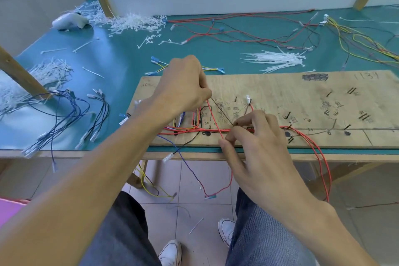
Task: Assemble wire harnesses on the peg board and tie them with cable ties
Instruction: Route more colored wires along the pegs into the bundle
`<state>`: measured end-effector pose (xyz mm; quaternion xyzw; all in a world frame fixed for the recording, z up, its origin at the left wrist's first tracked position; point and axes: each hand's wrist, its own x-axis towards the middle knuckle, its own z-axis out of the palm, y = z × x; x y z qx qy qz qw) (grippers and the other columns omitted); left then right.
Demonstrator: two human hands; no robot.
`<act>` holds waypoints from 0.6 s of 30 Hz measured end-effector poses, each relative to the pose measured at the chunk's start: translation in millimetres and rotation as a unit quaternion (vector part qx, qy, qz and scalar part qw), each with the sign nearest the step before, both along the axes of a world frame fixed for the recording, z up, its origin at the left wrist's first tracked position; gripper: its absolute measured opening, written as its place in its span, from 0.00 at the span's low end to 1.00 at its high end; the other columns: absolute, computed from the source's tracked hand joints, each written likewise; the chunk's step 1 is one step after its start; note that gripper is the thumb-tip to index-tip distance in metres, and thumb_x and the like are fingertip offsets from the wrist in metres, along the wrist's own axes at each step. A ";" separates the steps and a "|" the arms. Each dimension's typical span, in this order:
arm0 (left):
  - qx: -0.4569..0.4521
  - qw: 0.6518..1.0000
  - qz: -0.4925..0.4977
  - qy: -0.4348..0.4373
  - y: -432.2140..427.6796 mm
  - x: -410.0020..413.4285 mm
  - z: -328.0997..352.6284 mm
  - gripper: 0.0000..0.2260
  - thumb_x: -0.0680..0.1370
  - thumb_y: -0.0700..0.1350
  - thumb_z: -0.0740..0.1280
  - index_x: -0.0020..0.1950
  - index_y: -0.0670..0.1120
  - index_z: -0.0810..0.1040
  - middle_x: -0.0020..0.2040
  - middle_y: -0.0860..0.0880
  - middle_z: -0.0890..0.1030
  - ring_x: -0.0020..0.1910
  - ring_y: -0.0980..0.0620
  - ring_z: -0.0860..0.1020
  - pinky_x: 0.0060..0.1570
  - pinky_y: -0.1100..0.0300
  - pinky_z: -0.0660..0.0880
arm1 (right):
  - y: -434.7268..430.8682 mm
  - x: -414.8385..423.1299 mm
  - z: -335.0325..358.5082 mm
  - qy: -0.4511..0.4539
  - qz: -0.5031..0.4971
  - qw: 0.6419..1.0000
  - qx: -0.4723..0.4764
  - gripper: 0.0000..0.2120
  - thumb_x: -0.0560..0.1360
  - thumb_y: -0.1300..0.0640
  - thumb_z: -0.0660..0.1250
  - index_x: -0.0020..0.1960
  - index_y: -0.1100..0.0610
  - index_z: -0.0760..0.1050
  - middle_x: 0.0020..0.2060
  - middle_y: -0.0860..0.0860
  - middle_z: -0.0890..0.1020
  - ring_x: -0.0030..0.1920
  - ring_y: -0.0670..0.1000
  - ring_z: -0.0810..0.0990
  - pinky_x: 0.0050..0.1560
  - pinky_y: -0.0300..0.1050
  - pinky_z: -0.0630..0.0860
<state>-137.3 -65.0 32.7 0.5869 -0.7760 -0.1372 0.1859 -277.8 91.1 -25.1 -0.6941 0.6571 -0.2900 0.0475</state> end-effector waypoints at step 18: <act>-0.008 0.987 -0.049 -0.154 -0.9 -17.3 16.7 0.09 0.71 0.34 0.67 0.49 0.42 0.82 0.42 0.41 0.79 0.44 0.38 0.80 0.44 0.48 0.81 | -4.9 -12.1 3.7 -0.048 0.034 0.998 0.034 0.09 0.81 0.47 0.68 0.45 0.50 0.80 0.51 0.47 0.72 0.56 0.54 0.70 0.59 0.57 0.70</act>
